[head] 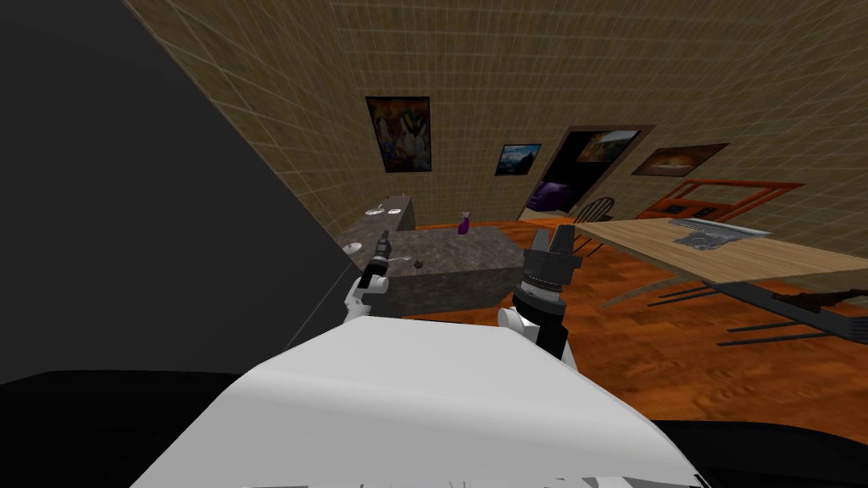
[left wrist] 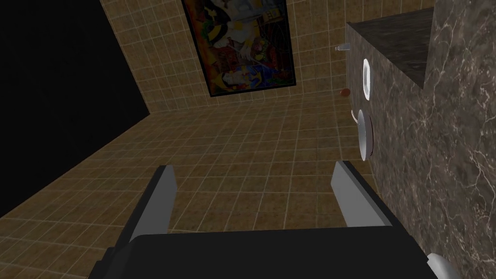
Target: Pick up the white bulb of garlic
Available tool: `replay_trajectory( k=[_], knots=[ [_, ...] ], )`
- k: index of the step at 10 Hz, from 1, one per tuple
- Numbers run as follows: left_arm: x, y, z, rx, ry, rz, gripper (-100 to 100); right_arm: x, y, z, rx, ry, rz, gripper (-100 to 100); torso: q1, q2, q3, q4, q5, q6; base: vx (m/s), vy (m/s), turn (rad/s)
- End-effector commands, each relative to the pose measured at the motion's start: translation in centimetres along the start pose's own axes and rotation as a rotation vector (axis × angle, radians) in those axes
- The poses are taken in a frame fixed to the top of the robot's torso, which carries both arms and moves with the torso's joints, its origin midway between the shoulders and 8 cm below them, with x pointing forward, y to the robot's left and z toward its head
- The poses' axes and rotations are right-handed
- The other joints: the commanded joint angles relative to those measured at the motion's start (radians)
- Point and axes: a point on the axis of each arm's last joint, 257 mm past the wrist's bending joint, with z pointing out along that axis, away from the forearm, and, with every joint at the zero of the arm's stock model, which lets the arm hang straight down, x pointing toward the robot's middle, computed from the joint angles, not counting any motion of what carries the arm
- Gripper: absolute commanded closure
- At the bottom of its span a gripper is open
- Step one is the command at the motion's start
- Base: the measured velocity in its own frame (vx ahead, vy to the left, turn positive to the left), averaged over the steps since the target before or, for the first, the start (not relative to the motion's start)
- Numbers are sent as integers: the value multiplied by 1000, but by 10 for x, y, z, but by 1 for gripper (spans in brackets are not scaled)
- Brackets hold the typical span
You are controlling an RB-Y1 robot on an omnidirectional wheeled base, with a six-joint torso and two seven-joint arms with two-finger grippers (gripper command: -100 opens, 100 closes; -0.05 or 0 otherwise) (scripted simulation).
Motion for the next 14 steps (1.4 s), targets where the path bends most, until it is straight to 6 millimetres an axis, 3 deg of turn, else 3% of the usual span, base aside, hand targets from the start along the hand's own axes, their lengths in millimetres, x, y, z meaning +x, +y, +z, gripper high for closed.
replay_trajectory(
  k=[1, 6, 11, 12, 14],
  knots=[
    [8, 14, 11, -41, 14, -5, -100, 0, 0, 0, 0, 0, 0, 0, 0, 0, 0, 0, 0, 0, 16, 16, 52],
    [26, 53, 42, -171, 56, -17, -100, 0, 0, 0, 0, 0, 0, 0, -1, 1, 1, 0, 0, 0, -3, 8, 30],
    [26, 53, 42, -171, 56, -17, -100, 0, 0, 0, 0, 0, 0, 0, -1, 1, 1, 0, 0, 0, 2, 3, 10],
    [32, 66, 53, -221, 72, -21, -100, 0, 0, 0, 0, 0, 0, 0, -1, 1, 1, 0, 0, 0, 16, 17, 53],
    [35, 71, 56, -240, 77, -22, -100, 0, 0, 0, 0, 0, 0, 0, 0, 0, 0, 0, 0, 0, 0, 1, 6]
  ],
)
